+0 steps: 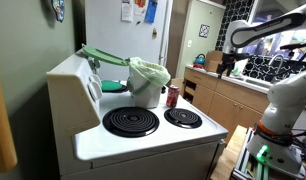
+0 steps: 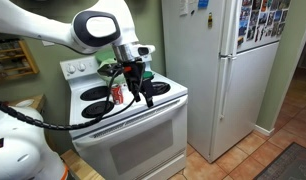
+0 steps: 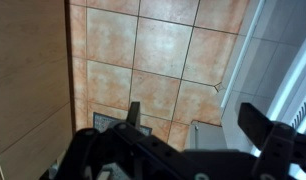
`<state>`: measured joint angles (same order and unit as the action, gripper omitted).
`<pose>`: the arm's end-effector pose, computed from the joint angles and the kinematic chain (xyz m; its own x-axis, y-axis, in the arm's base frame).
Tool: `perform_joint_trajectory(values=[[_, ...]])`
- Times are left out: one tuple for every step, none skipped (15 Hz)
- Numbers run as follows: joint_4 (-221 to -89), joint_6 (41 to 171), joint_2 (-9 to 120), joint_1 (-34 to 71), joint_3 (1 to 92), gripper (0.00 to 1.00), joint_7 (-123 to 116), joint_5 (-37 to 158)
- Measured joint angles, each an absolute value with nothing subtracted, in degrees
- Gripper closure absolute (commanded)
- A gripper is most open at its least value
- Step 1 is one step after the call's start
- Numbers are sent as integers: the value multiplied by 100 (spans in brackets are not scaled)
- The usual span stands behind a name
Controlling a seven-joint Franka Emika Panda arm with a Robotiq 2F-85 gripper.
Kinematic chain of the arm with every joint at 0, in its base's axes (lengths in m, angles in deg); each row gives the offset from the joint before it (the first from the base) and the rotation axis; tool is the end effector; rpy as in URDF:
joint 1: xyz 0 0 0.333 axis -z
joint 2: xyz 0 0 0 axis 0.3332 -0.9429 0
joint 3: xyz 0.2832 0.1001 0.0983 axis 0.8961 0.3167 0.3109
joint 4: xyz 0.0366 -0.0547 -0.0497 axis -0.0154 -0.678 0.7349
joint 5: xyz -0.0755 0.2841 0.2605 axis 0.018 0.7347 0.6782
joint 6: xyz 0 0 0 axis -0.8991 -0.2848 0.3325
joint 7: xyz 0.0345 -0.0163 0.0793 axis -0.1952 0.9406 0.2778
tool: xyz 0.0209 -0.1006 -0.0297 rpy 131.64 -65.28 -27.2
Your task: Use the paper towel to lift the coke can and throw it in the bin
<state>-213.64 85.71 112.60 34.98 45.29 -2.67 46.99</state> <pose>0.3137 -0.1384 0.4706 0.9535 -0.2913 0.0774 -0.3011 -0.9330 0.1974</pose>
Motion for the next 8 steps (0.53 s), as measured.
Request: perform_joint_trajectory(values=[[-21230,8426,11083,3438,4717,0,-612,4884],[-21059,8240,10886,3360,4877,0,-920,5080],[-20857,8011,10675,3269,5014,0,-1174,5297],[-20659,7788,10476,3175,5109,0,-1382,5510],[-20470,7610,10280,3080,5173,0,-1588,5745],[-20309,7503,10102,2996,5209,0,-1781,5996],[-20179,7442,9946,2927,5224,0,-1908,6152],[-20098,7429,9834,2897,5227,0,-1973,6214]])
